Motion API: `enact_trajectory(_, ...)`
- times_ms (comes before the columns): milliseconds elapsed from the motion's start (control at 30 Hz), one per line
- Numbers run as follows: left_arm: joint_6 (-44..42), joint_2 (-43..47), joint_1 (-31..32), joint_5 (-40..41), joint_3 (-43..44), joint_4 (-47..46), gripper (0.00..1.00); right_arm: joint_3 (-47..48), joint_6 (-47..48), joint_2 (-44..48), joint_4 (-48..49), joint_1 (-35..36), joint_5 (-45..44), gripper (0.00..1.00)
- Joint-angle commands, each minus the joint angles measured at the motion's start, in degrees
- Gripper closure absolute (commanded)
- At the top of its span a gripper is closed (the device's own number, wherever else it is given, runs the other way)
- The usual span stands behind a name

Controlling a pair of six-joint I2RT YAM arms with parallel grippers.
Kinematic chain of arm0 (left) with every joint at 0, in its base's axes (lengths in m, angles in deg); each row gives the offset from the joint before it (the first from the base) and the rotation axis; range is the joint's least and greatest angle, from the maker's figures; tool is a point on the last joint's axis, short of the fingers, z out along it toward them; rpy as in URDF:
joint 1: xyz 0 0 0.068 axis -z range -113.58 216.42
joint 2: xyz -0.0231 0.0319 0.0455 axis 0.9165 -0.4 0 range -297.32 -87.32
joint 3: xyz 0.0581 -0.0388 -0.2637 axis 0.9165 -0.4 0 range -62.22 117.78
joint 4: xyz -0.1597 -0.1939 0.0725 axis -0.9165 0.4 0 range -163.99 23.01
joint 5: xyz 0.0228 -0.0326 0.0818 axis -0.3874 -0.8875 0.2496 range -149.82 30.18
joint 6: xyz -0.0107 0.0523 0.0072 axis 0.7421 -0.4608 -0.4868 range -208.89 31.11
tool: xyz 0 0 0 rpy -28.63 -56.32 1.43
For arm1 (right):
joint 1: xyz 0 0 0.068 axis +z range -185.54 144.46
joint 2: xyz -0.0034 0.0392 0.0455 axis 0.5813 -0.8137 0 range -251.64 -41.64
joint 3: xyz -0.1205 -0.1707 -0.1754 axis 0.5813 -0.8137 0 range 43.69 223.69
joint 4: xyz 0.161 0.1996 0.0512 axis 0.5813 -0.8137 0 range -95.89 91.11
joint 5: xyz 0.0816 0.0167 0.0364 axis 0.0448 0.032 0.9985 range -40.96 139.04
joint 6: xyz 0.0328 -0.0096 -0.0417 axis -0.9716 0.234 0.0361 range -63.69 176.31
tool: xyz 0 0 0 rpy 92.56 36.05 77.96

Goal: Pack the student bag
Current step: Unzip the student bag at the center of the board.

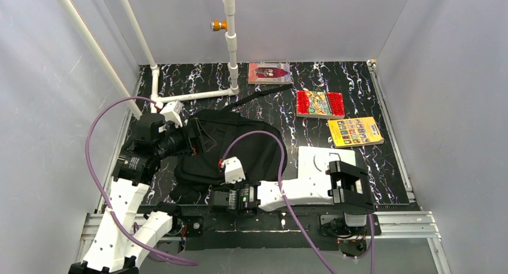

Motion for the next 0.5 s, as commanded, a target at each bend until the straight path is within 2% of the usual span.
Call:
enact_trajectory(0,-1.21,1.25,0.24,0.57,3.57,1.46,0.01,-0.72,-4.18,-0.42,3.02,-2.8,-0.04,0.46)
enact_trajectory(167,-2.08,0.26,0.23,-0.49,5.61,2.54,0.01,-0.99,-7.62,-5.46,3.32,-2.9,2.18,0.49)
enact_trajectory(367,-2.78,0.82,0.26,-1.17,5.2,3.07,0.0,2.68,-8.65,-9.07,-0.82,-2.98,-4.56,0.52)
enact_trajectory(433,-2.34,0.98,0.19,-1.79,4.48,2.99,0.01,3.95,-8.47,-10.05,-2.98,-3.3,-5.68,0.59)
enact_trajectory(467,-2.17,1.06,0.18,-2.21,3.89,2.94,0.01,4.48,-8.15,-9.97,-3.93,-3.27,-6.82,0.68)
